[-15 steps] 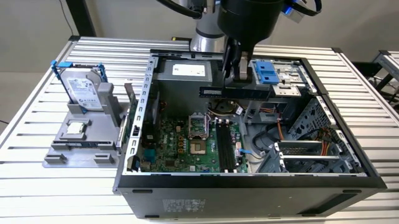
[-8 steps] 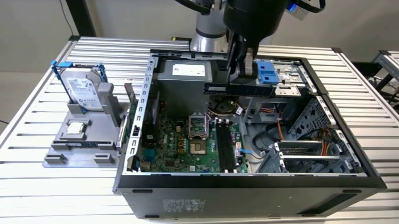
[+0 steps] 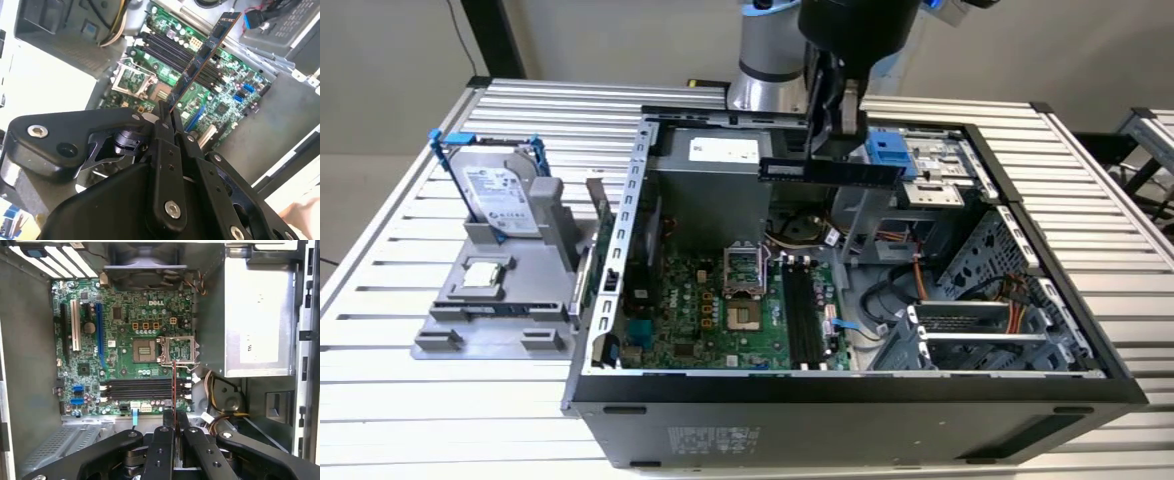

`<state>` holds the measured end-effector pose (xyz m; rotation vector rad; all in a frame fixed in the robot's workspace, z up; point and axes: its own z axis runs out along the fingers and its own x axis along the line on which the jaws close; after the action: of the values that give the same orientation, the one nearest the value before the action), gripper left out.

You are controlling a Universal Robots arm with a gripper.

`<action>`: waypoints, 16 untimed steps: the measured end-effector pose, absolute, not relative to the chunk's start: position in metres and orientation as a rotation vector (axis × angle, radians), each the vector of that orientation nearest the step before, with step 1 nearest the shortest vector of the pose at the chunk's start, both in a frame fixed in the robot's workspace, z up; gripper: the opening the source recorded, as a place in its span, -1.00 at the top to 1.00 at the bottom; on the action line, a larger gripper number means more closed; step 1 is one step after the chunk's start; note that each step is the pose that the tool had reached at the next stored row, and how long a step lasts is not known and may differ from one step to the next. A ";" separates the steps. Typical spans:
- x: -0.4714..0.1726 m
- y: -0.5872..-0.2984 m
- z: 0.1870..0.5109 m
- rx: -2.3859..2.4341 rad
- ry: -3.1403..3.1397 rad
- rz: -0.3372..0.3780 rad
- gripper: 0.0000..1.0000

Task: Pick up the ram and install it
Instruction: 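Pick up the ram and move it above insertion slot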

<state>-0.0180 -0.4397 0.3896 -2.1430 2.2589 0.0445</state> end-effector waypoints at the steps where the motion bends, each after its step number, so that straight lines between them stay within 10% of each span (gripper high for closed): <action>1: -0.018 -0.437 0.390 -2.143 2.259 0.044 1.00; 16: -0.017 -0.428 0.389 -2.144 2.259 0.044 1.00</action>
<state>-0.0169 -0.4276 0.3894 -2.1435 2.2590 0.0438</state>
